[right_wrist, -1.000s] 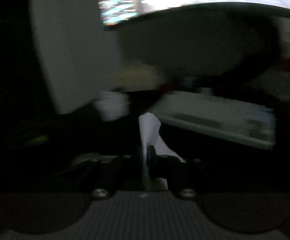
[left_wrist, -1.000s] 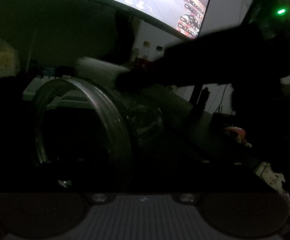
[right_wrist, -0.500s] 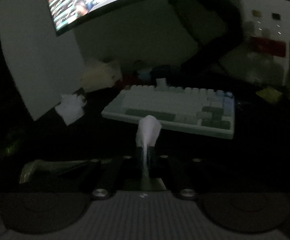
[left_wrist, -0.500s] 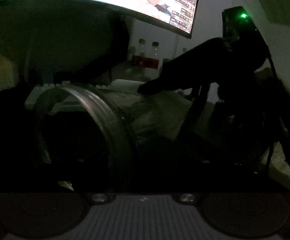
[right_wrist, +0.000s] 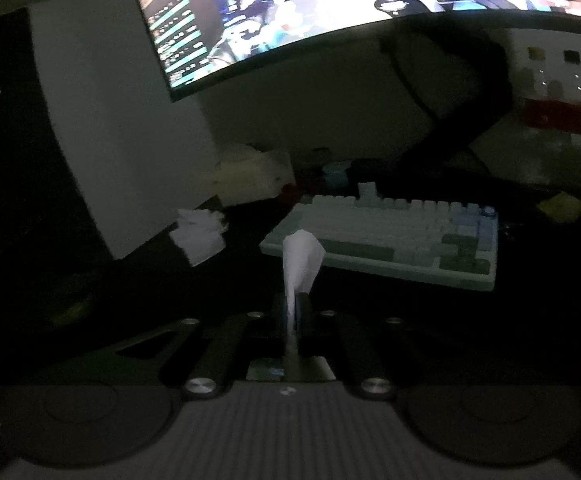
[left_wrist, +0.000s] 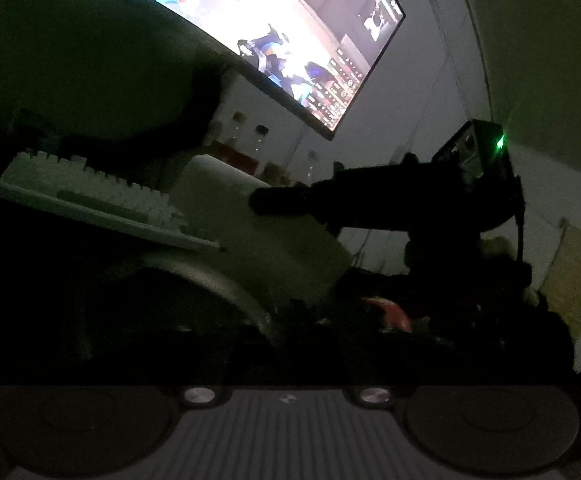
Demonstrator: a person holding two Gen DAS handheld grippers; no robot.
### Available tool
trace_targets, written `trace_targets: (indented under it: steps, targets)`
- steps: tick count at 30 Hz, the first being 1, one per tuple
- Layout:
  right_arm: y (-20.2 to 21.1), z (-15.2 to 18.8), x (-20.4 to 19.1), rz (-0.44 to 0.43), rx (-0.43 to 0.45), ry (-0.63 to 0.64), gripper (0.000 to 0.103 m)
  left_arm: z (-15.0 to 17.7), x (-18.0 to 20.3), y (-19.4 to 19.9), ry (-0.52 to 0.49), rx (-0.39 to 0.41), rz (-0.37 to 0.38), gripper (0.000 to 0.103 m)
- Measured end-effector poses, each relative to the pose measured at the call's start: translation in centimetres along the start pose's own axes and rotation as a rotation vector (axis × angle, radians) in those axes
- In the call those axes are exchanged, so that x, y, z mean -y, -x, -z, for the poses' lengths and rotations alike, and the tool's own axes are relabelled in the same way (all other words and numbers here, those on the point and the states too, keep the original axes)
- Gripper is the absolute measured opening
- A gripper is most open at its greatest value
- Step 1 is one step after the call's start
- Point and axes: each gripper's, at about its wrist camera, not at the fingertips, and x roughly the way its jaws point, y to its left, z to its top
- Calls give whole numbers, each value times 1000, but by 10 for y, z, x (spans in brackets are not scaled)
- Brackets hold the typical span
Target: Clean container
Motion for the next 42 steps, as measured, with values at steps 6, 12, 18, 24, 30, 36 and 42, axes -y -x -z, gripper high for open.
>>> trace_targets:
  steps: [6,12,18,24,30,36,42]
  targets:
    - [-7,3,1,11,-21,-1,6,2,8,7,-80,37,-47,62]
    - [-15,8,-4,0,-44,0,6,8,9,0,-127,-45,-134,65]
    - [-25,16,-26,-31,-49,41,7,13,4,-10,-109,-109,-208,64]
    - [-32,21,-54,-139,-36,49,7,10,-3,-11,-62,-93,-228,64]
    - [-34,22,-51,-118,-24,67,7,9,-3,-12,-77,-90,-246,65]
    - [-33,20,-20,29,1,9,7,8,-2,-17,-82,-86,-256,65]
    - [-36,23,-36,-102,-2,14,7,6,-1,-23,-84,-88,-262,65]
